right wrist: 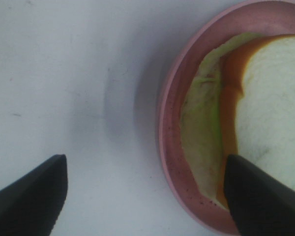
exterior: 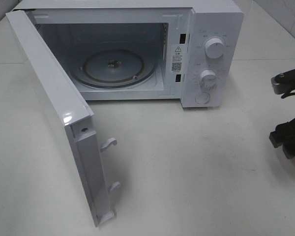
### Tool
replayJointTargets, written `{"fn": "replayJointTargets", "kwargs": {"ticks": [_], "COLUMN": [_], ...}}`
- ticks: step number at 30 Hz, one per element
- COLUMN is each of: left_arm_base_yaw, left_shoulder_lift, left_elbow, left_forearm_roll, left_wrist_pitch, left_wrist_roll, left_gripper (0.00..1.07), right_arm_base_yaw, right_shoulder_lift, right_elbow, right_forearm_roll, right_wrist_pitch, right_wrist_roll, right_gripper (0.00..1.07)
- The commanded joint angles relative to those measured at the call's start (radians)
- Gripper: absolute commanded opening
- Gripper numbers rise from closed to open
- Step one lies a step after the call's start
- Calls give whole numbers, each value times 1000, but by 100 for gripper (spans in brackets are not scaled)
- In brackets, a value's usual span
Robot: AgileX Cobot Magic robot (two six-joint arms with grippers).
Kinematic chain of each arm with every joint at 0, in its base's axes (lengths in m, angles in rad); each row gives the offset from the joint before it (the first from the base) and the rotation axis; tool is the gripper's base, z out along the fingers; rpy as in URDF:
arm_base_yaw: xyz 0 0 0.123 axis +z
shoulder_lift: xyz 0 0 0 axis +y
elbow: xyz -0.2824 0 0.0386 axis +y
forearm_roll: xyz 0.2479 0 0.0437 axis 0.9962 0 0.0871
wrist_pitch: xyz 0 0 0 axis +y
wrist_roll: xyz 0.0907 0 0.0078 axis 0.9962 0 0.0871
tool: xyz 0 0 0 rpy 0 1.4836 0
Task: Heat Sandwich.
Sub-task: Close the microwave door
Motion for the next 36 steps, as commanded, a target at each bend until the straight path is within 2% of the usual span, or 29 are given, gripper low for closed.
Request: {"fn": "replayJointTargets", "kwargs": {"ticks": [1,11,31,36], "left_arm_base_yaw": [3,3,3,3], "left_shoulder_lift": [-26,-26,-26,-26], "left_elbow": [4,4,4,4], "left_forearm_roll": [-4,-4,-4,-4], "left_wrist_pitch": [-7,-7,-7,-7], "left_wrist_roll": [0,0,0,0], "left_gripper": [98,98,98,98], "right_arm_base_yaw": [-6,-2,-2,-14], "right_shoulder_lift": [-95,-356,-871,-1012], "right_elbow": [-30,-77,-72,-18], "right_forearm_roll": [120,301,324,338], "right_wrist_pitch": [93,244,449,462], "right_wrist_roll": [-128,-288,-324,-329], "right_gripper": [84,82,79,78]}}
